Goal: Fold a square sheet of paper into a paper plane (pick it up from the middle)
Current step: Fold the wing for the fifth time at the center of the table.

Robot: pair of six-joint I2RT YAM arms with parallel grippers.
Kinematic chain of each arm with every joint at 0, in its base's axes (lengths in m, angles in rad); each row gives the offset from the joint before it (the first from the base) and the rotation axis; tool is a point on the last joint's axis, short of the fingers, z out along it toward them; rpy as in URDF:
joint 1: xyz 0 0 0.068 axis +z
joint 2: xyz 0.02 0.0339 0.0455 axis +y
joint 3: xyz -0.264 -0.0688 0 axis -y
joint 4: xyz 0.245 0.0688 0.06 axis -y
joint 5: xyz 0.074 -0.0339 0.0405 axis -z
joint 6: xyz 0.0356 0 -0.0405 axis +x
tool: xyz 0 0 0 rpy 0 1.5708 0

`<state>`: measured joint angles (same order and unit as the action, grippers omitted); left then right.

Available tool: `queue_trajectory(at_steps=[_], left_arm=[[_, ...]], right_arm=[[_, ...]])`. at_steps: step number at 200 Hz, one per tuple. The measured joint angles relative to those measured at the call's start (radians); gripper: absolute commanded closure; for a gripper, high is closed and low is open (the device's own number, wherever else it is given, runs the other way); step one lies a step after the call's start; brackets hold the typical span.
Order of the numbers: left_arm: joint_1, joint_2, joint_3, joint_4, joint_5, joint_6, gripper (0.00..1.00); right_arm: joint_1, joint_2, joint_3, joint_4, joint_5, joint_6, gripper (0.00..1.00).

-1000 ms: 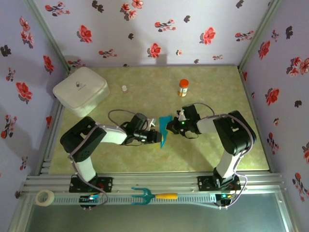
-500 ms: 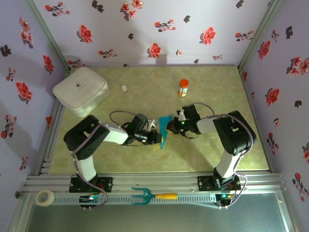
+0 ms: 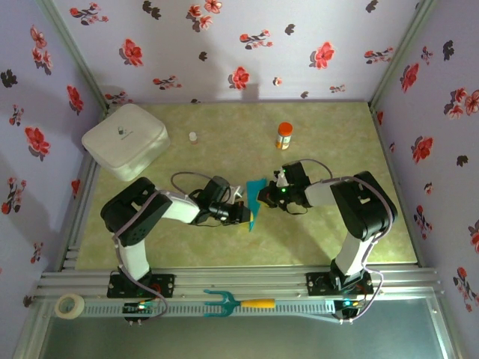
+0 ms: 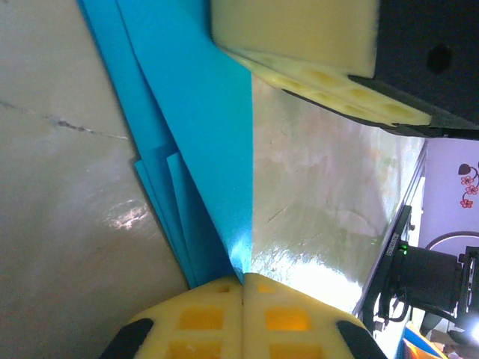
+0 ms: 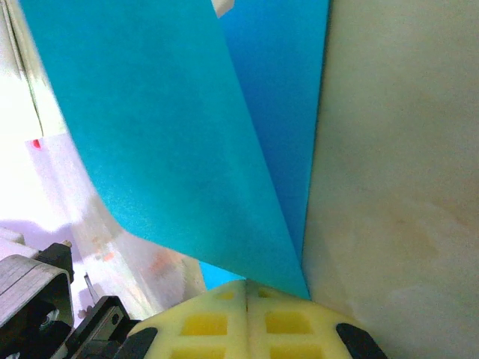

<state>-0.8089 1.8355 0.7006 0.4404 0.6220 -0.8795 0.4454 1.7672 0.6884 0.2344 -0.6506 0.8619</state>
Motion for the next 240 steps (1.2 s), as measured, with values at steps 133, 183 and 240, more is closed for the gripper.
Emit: queue_trajectory(at_steps=[133, 183, 240], left_arm=[[-0.021, -0.012, -0.007, -0.014, -0.008, 0.022, 0.87], [-0.039, -0.043, -0.027, -0.054, -0.023, 0.029, 1.00], [-0.047, -0.049, -0.025, -0.066, -0.038, 0.033, 0.93]], right_arm=[[0.000, 0.000, 0.005, -0.013, 0.004, -0.011, 0.99], [0.001, 0.000, 0.010, -0.024, 0.006, -0.016, 0.99], [0.001, 0.000, 0.010, -0.024, 0.007, -0.017, 0.99]])
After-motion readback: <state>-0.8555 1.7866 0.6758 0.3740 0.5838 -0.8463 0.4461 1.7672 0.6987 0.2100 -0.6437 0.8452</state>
